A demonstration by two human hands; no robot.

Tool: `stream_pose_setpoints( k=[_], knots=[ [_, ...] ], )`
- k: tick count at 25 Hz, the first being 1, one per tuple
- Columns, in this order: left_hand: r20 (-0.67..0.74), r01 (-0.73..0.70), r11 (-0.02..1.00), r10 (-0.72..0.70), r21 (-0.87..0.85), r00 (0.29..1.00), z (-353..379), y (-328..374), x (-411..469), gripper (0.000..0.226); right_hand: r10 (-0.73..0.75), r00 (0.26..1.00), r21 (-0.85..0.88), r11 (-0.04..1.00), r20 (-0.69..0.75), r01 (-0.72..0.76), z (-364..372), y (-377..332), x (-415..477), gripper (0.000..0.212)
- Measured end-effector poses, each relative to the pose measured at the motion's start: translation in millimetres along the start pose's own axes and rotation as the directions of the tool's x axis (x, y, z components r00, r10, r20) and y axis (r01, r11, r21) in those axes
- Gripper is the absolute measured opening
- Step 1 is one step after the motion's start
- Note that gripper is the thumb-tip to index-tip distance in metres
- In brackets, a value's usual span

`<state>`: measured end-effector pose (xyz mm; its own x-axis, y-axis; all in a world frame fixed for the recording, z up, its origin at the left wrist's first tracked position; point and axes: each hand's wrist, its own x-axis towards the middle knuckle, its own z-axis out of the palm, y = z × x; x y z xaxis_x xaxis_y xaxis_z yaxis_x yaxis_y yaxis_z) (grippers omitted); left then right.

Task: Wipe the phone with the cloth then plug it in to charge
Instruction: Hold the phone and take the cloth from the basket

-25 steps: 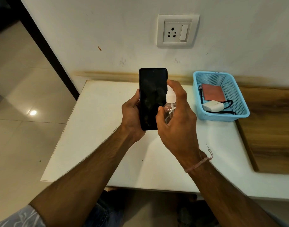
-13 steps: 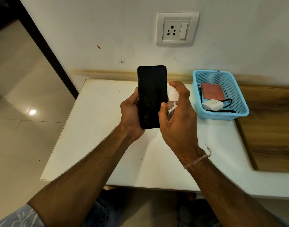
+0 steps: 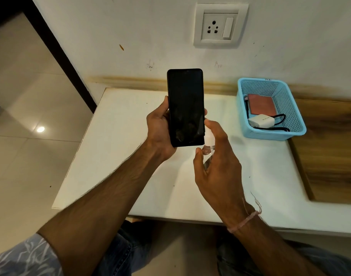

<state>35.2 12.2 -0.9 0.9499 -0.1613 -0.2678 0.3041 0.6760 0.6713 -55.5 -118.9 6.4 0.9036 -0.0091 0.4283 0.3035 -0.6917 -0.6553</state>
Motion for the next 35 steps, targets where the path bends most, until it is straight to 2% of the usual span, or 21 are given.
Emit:
stream_pose_setpoints(
  k=[6, 12, 14, 18, 22, 28, 35],
  knots=[
    [0.013, -0.005, 1.0, 0.005, 0.007, 1.0, -1, 1, 0, 0.064, -0.008, 0.999, 0.02, 1.0, -0.038, 0.009, -1, 1, 3, 0.059],
    [0.025, 0.003, 0.999, -0.004, 0.047, 1.0, -1, 2, -1, 0.064, -0.045, 0.995, 0.041, 0.998, -0.088, 0.049, -3, 2, 10, 0.067],
    [0.04, 0.017, 0.999, -0.018, 0.038, 0.999, -1, 2, -2, 0.067, -0.035, 0.995, 0.097, 0.994, -0.097, 0.045, -8, 3, 19, 0.07],
    [0.075, 0.014, 1.0, -0.014, 0.004, 0.997, 0, 2, 1, 0.066, 0.117, 0.991, 0.321, 0.943, -0.066, -0.09, -17, 7, 54, 0.07],
    [0.099, 0.012, 1.0, -0.01, -0.015, 0.995, 0, 2, 1, 0.062, 0.11, 0.983, 0.257, 0.964, -0.145, -0.07, -17, 21, 113, 0.05],
    [0.11, 0.03, 0.999, -0.026, -0.029, 0.994, 1, 6, -2, 0.063, 0.165, 0.983, 0.182, 0.972, -0.074, -0.15, 11, 54, 174, 0.049],
    [0.1, 0.044, 0.999, -0.042, -0.023, 0.994, 1, 4, -2, 0.064, 0.247, 0.969, 0.042, 0.968, 0.008, -0.247, 34, 80, 173, 0.051]
  ],
)
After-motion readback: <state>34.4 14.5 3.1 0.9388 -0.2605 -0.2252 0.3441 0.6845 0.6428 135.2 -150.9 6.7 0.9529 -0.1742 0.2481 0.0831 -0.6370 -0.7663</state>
